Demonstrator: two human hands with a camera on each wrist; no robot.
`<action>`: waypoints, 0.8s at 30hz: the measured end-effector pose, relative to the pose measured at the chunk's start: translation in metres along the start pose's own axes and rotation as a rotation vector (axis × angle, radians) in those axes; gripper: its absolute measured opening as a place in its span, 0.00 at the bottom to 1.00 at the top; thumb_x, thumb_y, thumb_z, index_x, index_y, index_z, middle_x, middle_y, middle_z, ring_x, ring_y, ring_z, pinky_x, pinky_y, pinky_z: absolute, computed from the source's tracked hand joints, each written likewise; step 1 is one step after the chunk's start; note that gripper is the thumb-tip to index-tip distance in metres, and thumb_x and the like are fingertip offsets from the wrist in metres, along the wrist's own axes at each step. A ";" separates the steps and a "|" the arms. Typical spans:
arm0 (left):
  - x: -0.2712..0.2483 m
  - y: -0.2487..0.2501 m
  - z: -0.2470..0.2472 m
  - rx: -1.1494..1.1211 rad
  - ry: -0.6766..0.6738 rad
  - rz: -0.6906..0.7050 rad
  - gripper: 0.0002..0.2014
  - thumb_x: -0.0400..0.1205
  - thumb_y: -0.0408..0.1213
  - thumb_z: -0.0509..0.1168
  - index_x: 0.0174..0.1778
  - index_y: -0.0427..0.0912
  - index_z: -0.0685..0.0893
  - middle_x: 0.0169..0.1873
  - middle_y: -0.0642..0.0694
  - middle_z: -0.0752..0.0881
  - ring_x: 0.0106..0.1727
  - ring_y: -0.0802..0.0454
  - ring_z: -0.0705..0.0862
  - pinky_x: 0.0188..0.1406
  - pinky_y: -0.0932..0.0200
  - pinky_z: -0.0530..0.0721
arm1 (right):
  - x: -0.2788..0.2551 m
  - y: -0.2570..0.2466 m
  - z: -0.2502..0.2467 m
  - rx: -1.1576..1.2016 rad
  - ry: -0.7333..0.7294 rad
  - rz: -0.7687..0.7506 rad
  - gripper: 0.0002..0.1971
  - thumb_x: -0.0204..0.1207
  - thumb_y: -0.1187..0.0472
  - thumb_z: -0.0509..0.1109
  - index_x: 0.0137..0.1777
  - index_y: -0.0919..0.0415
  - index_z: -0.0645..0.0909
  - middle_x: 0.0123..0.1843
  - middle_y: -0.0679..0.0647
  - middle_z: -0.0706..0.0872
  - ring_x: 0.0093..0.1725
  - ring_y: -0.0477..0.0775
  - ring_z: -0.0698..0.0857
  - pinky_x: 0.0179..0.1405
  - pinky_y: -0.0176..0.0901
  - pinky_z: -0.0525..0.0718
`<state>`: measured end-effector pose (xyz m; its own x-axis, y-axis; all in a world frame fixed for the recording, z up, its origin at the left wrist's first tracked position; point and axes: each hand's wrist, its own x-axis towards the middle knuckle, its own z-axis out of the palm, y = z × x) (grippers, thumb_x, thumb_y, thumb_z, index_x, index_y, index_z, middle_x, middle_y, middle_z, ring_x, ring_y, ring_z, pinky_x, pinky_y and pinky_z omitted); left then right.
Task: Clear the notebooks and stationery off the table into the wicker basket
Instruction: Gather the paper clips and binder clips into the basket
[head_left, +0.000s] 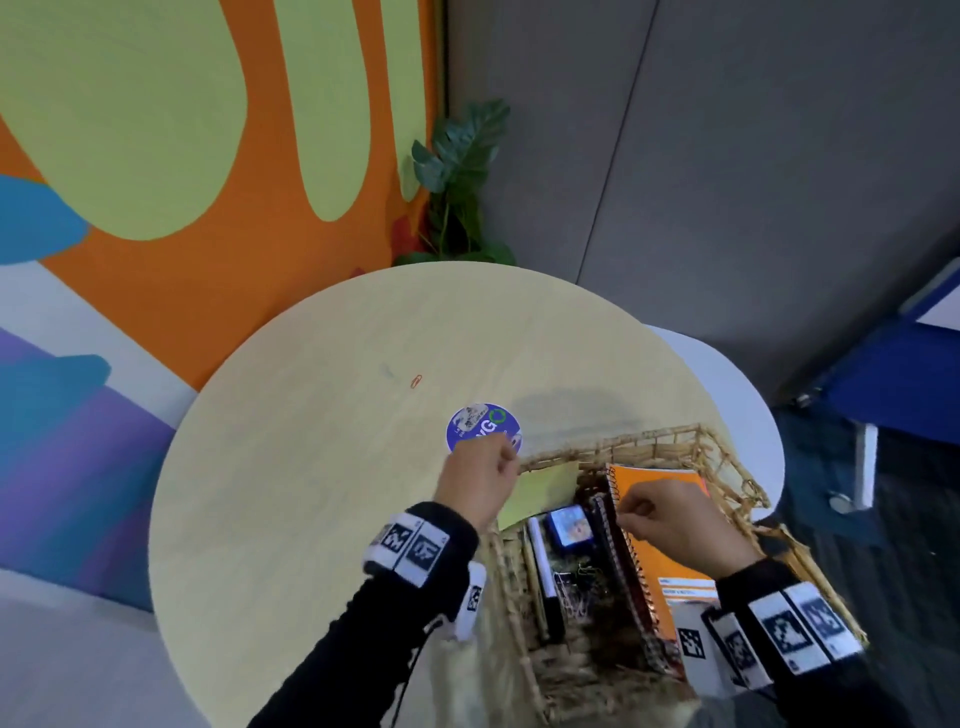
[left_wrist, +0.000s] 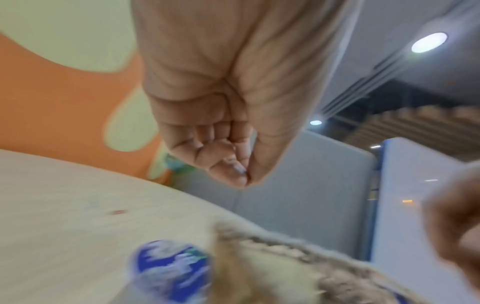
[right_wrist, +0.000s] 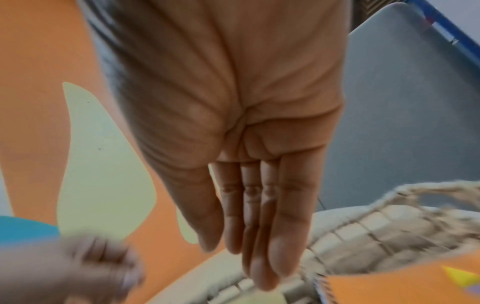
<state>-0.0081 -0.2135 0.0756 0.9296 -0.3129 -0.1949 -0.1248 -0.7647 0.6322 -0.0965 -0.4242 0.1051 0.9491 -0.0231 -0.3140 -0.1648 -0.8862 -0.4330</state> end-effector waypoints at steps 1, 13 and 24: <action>0.002 -0.026 -0.005 0.007 0.071 -0.071 0.07 0.77 0.35 0.62 0.43 0.42 0.86 0.44 0.44 0.91 0.48 0.44 0.88 0.50 0.55 0.83 | 0.003 -0.009 -0.005 0.021 0.032 -0.032 0.05 0.78 0.60 0.69 0.44 0.58 0.86 0.34 0.44 0.83 0.37 0.44 0.82 0.43 0.43 0.83; 0.006 -0.129 0.025 0.069 -0.115 -0.383 0.08 0.74 0.39 0.67 0.31 0.48 0.75 0.46 0.43 0.86 0.57 0.40 0.85 0.50 0.55 0.80 | 0.130 -0.142 -0.016 0.050 0.083 -0.303 0.08 0.73 0.66 0.67 0.42 0.63 0.88 0.36 0.55 0.90 0.37 0.53 0.85 0.41 0.43 0.83; 0.015 -0.139 0.028 0.141 -0.216 -0.403 0.16 0.84 0.42 0.56 0.62 0.37 0.80 0.64 0.38 0.83 0.68 0.41 0.80 0.65 0.53 0.74 | 0.301 -0.183 0.048 -0.296 -0.155 -0.283 0.13 0.79 0.65 0.60 0.53 0.68 0.85 0.56 0.67 0.88 0.55 0.66 0.86 0.52 0.50 0.83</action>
<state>0.0141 -0.1274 -0.0363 0.8221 -0.0747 -0.5644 0.1706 -0.9135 0.3693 0.2065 -0.2470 0.0487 0.8907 0.2897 -0.3504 0.2015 -0.9424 -0.2670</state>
